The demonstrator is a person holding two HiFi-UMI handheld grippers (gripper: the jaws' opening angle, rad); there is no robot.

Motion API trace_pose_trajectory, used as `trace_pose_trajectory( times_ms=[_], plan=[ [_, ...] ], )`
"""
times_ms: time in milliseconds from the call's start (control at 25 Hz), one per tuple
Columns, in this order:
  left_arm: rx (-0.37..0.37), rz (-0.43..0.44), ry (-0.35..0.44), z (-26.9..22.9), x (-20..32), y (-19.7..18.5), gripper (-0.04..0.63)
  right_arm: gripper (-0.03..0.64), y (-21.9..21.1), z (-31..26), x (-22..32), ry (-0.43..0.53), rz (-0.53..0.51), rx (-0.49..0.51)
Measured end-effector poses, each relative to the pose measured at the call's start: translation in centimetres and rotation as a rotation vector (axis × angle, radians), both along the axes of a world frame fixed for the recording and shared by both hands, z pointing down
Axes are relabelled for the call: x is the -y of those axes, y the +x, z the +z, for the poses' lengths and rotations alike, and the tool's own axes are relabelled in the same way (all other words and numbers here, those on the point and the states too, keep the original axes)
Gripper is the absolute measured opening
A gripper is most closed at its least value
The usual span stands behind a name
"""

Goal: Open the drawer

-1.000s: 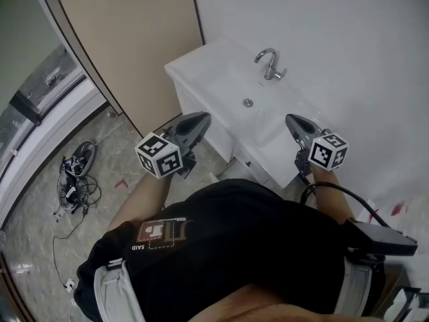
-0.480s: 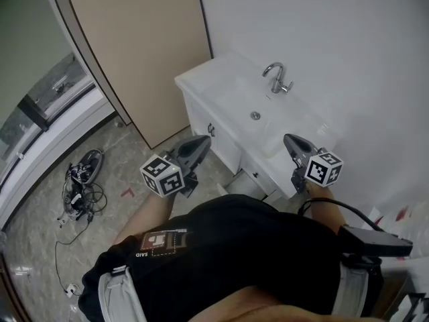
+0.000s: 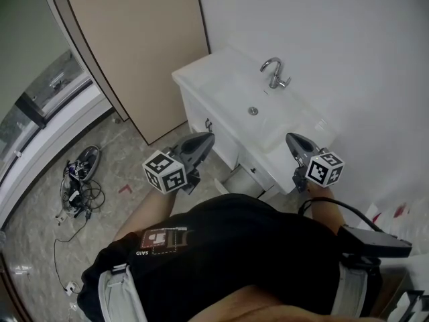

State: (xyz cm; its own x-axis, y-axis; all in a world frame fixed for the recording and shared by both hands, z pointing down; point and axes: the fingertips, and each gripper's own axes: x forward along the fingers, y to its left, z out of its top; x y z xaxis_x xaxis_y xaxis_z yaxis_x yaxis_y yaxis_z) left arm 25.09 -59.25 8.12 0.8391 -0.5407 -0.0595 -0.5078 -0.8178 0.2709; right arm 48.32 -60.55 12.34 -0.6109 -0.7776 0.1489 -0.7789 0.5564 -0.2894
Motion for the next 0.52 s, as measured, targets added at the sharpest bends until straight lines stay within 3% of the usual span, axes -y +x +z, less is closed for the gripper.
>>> trace_pose_trajectory(
  times_ms=[520],
  plan=[
    [0.006,0.003,0.01,-0.03,-0.08,-0.21,-0.002,-0.003,0.0,-0.02,-0.02,0.012,-0.003,-0.01]
  ],
)
